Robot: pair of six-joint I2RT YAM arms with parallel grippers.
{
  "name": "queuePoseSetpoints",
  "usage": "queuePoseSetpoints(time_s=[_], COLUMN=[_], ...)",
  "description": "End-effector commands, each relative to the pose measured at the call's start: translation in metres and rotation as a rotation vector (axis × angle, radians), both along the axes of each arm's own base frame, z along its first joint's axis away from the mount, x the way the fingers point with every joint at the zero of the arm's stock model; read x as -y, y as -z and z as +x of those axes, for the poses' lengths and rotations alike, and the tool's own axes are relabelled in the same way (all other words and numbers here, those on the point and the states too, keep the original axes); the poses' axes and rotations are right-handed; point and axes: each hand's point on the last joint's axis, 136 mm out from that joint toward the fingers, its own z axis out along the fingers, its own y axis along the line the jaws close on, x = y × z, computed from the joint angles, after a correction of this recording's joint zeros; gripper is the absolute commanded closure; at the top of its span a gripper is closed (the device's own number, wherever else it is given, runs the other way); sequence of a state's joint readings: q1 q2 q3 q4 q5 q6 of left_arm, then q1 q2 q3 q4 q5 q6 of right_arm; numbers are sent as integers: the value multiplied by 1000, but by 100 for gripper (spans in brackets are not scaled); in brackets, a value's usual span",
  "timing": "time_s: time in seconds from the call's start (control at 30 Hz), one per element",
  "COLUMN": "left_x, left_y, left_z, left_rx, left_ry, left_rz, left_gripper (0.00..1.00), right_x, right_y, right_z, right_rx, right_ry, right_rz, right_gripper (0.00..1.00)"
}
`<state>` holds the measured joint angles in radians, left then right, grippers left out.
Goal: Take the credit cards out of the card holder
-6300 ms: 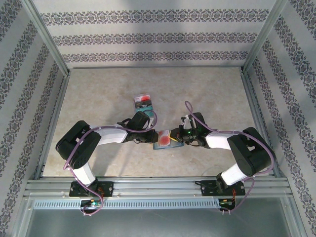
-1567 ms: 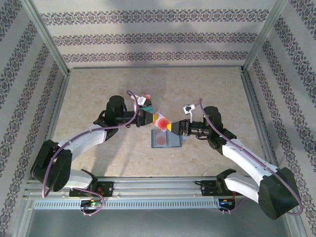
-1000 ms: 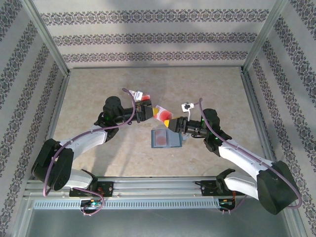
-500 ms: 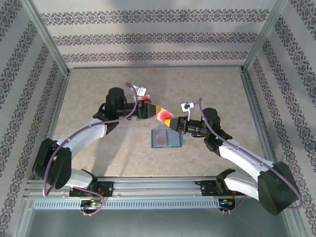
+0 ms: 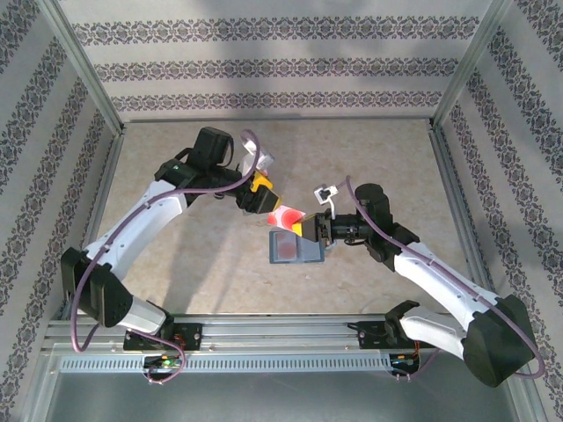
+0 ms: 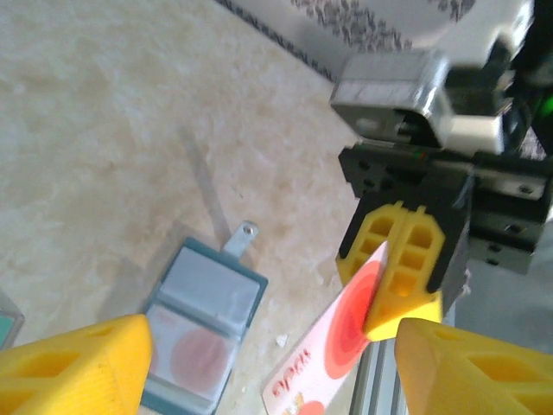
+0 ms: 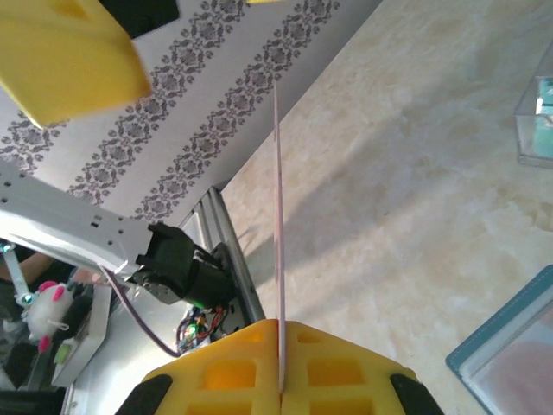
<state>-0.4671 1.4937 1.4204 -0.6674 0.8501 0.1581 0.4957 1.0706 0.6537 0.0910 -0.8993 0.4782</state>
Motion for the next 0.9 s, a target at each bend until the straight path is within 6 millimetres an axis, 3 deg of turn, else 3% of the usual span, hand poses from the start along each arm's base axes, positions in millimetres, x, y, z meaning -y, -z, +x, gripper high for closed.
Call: queuePoseSetpoints(time_s=[0.0,0.2,0.53,0.6,0.7,0.73,0.8,0.87], left_x=[3,13,16,15,9,5,-11,-29], left_y=[22,31,31,31,30,29,27,25], left_z=[-25,-36,-45,-41,-27,-18,14,44], left_rx=[-40,-72,-80,-70,-32,-10,74,159], left_ry=[125,222,284,271,203,160,6,-125], left_rz=[105,116,71,68,65,64,65,56], left_gripper=[27,39,92,100,100,100,100,100], right_x=[-7,-10,-9,-6,2,6,24,41], right_y=[-7,-5,-5,-4,1,3,15,24], right_z=[-10,-10,-6,-2,8,13,34,47], right_rx=[25,21,26,29,40,46,51,45], right_ry=[-81,-95,-91,-71,1,41,209,323], right_rz=[-4,-15,-19,-27,-57,-74,-158,-209], right_gripper=[100,100,100,90,67,66,51,45])
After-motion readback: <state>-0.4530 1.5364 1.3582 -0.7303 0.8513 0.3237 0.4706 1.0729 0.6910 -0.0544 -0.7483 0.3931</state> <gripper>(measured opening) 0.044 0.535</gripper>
